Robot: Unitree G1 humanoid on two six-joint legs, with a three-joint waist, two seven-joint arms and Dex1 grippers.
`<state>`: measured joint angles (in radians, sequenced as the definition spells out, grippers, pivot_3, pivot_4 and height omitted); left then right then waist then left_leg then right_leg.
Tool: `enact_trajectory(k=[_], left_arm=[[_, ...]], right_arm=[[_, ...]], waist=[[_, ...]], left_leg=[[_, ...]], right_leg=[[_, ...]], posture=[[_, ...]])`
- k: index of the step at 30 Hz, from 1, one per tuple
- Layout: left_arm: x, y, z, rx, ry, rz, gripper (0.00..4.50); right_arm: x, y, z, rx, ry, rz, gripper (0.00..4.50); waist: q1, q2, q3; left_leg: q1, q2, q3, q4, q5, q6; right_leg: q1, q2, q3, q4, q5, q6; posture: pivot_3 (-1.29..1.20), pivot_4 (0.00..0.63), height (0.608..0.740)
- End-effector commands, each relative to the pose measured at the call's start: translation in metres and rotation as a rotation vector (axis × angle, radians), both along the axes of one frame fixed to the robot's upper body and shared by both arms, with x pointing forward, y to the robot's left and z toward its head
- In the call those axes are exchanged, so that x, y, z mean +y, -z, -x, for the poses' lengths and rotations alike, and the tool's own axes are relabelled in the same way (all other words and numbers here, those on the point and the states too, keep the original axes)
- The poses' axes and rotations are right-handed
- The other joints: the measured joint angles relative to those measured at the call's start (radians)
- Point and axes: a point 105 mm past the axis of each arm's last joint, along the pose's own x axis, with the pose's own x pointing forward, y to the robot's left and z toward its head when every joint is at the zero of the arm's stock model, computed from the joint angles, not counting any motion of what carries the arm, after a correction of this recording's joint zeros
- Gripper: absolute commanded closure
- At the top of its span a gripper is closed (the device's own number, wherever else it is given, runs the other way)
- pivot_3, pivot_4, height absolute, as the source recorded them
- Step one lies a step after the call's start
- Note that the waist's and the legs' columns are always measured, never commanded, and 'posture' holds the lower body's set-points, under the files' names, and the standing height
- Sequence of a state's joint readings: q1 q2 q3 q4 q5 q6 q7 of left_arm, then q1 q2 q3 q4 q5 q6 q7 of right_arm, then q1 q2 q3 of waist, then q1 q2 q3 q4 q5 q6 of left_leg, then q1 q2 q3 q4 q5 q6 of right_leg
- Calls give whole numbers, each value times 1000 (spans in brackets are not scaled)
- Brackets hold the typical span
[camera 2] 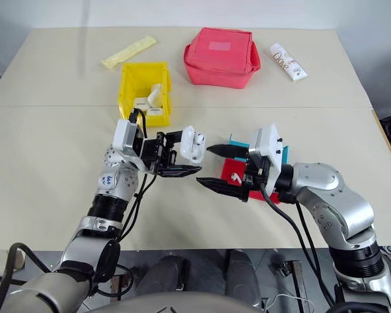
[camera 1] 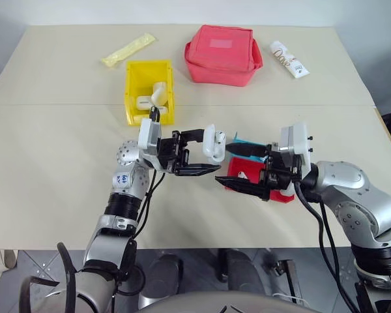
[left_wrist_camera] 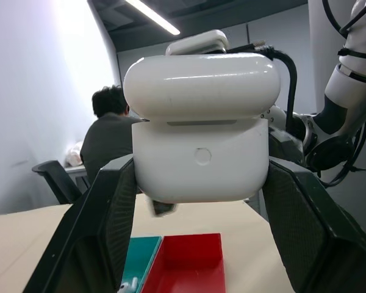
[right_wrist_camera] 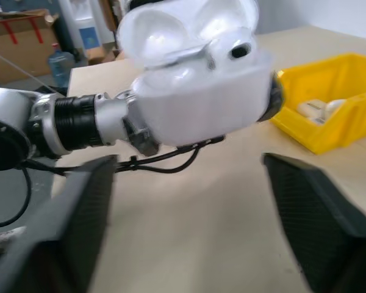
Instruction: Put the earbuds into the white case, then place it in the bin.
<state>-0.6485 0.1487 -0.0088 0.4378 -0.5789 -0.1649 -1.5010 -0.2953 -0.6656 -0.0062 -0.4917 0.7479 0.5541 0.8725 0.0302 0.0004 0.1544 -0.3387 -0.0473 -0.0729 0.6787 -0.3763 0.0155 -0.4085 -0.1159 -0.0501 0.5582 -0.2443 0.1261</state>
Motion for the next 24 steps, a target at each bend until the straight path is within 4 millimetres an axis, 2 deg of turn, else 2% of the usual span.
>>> enact_trajectory(k=[1, 3, 6, 8, 10, 12, 14, 17, 20, 24], left_arm=[[3, -5, 4, -58, 32, 5, 1756], [5, -5, 3, -55, 21, 4, 1756], [9, -5, -1, -49, -1, 0, 1756], [14, -6, -5, -42, -28, -5, 1756], [17, -6, -7, -37, -44, -8, 1756], [20, -6, -9, -33, -53, -11, 1756], [25, -6, -10, -30, -61, -17, 1756], [34, -4, -11, -13, -78, -30, 1756], [42, -2, -12, -7, -99, -43, 1756], [45, -3, -14, -9, -121, -42, 1756]], right_arm=[[-15, -18, 6, -72, 61, 21, 26], [-27, -19, 8, -67, 109, 38, 26], [-54, -11, 15, -35, 233, 85, 26], [-84, -2, 23, 2, 355, 135, 26], [-105, 4, 32, 29, 444, 173, 26], [-116, 6, 39, 43, 491, 186, 26], [-134, 9, 52, 69, 565, 200, 26], [-166, 21, 85, 153, 701, 238, 26], [-174, 27, 105, 202, 761, 249, 26], [-171, 28, 106, 212, 752, 257, 26]], waist=[[1, 0, 0], [5, 0, 0], [12, 0, 0], [20, -1, 0], [29, -1, 0], [28, -1, 0], [27, 0, 0], [35, -1, 0], [38, -1, 0], [24, -1, 0]], left_leg=[[0, 0, 0, 0, 0, 0], [0, 0, 0, 0, 0, 0], [-1, 0, 0, 0, 0, 0], [0, 0, 0, 0, 0, 0], [-1, 0, 0, 0, 0, 0], [0, 0, 1, 1, 0, 0], [1, 0, 2, 1, 0, 1], [1, 1, 1, -1, 0, 1], [2, 2, 2, -4, 0, 1], [4, 2, 4, -4, -2, 3]], right_leg=[[0, 0, 0, 0, 0, 0], [0, 0, 0, 0, 0, 0], [0, 0, 0, -1, 0, 0], [0, 0, 0, -1, 0, 0], [1, 0, -1, -2, 0, 1], [1, 1, 0, -2, 1, 1], [2, 1, 1, -2, 1, 1], [1, 1, 1, -3, 1, 1], [1, 2, 1, -4, 0, 1], [3, 1, 3, -5, 1, 1]], posture=[[0, 150, 740], [0, 150, 740], [0, 150, 740], [0, 150, 740], [0, 150, 740], [0, 150, 740], [0, 150, 740], [0, 150, 740], [0, 150, 740], [0, 150, 740]])
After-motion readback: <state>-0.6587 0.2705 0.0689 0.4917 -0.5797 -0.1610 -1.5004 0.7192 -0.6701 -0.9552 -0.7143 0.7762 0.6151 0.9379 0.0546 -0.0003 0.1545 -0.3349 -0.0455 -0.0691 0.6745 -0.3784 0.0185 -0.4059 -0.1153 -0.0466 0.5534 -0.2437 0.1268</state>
